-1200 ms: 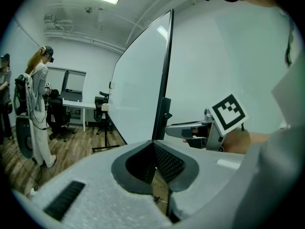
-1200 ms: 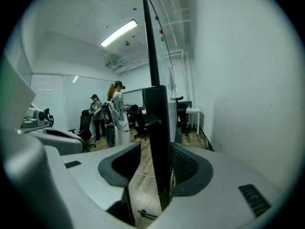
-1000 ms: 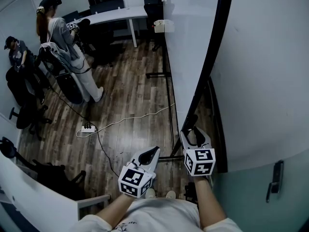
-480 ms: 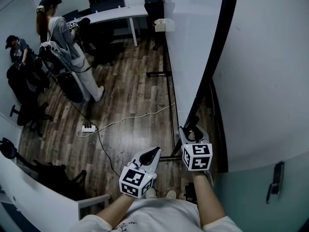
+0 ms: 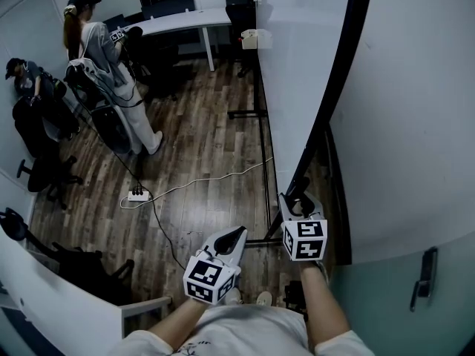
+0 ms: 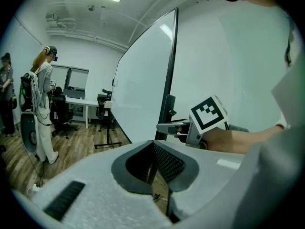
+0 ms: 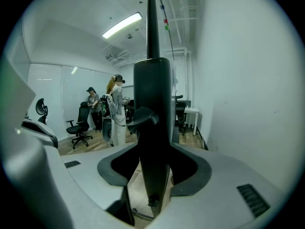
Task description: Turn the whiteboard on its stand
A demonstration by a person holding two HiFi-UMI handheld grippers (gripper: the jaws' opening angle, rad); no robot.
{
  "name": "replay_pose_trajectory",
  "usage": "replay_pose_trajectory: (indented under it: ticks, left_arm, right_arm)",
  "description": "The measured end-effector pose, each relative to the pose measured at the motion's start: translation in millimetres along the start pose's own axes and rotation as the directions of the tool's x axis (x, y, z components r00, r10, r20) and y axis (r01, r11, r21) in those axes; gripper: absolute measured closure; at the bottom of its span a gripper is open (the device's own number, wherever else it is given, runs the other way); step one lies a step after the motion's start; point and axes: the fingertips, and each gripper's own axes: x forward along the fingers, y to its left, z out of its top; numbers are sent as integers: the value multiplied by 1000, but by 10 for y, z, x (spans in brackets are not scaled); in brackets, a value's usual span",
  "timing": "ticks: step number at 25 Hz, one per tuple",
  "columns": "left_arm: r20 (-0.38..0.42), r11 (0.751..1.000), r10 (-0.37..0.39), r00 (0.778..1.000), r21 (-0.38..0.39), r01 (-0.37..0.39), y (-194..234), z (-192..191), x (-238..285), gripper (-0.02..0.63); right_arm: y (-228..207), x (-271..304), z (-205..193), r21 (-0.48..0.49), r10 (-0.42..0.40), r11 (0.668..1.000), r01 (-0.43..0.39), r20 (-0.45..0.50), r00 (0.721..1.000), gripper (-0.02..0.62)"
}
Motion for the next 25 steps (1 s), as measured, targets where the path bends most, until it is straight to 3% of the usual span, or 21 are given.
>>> replay_pose_trajectory:
  ticks: [25]
  left_arm:
    - [10,999,-38,999,9,38,-538,-106,-552,595]
  right_arm:
    - [415,-859,-225,-15,-4,1000,4,24,1000,410]
